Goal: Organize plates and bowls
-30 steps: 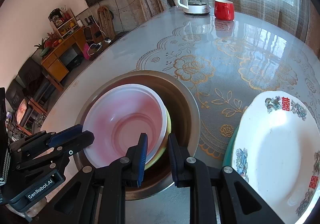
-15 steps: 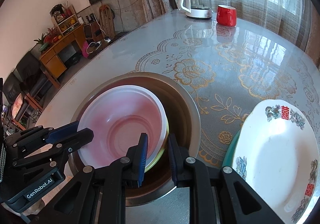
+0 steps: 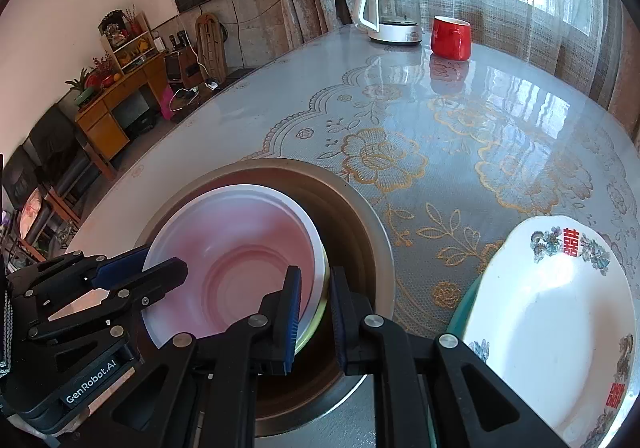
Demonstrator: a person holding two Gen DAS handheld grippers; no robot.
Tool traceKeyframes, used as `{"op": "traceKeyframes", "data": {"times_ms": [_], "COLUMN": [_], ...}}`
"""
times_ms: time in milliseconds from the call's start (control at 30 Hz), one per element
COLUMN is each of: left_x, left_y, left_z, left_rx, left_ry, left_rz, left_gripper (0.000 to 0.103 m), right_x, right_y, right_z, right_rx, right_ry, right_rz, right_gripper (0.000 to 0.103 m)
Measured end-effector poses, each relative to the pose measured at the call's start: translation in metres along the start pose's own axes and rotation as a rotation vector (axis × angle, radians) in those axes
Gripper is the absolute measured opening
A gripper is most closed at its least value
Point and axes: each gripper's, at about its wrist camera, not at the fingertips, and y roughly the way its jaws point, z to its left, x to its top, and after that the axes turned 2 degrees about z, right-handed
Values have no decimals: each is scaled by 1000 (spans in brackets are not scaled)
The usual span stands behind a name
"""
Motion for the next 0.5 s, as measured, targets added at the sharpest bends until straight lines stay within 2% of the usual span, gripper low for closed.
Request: {"op": "traceKeyframes", "data": {"times_ms": [167, 500], "left_x": [0, -2], "left_y": [-1, -15], "left_z": [2, 6], "left_rx": [-5, -10], "left_ry": [-5, -17], "left_rz": [-7, -49], "left_gripper": [23, 23], "right_x": [1, -3], "right_y": [-5, -19], "right_z": [-10, -13], "right_rx": [39, 43], "right_ry": [38, 40], "right_rz": [-13, -50], "right_gripper": [21, 21]}}
